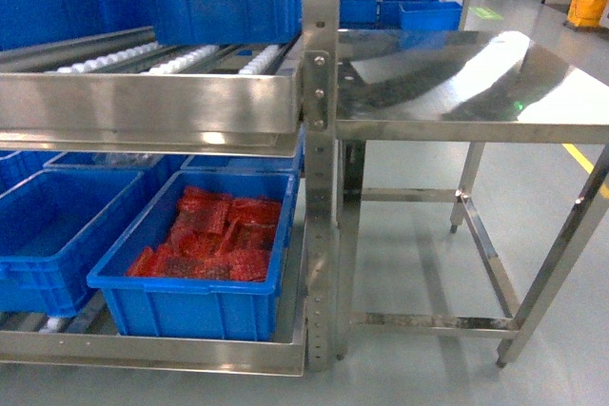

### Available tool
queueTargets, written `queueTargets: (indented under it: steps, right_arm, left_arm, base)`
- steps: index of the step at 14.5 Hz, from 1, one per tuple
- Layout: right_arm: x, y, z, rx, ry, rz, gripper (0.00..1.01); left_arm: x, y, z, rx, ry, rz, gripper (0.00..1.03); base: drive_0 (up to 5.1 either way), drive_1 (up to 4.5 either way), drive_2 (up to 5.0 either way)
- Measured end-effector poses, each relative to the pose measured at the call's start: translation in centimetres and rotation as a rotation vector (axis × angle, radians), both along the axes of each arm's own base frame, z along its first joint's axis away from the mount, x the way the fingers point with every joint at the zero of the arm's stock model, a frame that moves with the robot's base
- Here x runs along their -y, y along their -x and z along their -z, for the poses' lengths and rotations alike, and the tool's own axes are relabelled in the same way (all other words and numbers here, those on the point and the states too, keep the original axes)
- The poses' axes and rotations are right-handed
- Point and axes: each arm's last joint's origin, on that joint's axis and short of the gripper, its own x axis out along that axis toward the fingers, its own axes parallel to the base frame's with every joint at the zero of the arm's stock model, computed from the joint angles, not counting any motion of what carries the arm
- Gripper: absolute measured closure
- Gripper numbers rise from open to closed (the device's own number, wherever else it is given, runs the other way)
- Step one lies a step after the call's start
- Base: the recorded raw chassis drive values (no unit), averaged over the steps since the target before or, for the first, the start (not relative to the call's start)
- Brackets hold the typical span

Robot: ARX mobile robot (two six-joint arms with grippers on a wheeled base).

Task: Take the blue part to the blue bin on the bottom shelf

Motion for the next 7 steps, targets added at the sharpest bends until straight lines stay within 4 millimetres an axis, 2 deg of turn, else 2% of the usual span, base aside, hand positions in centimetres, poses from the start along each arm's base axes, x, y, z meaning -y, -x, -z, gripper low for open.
queueTargets:
  steps: [7]
  right_arm:
    - [0.0, 0.0, 0.04, -0.004, 0.0, 0.0, 0.03]
  left_arm:
    - [0.0, -0.01, 0.02, -0.002, -0.001, 0.0, 0.59]
  base:
    - [-5.0, 2.3, 2.3]
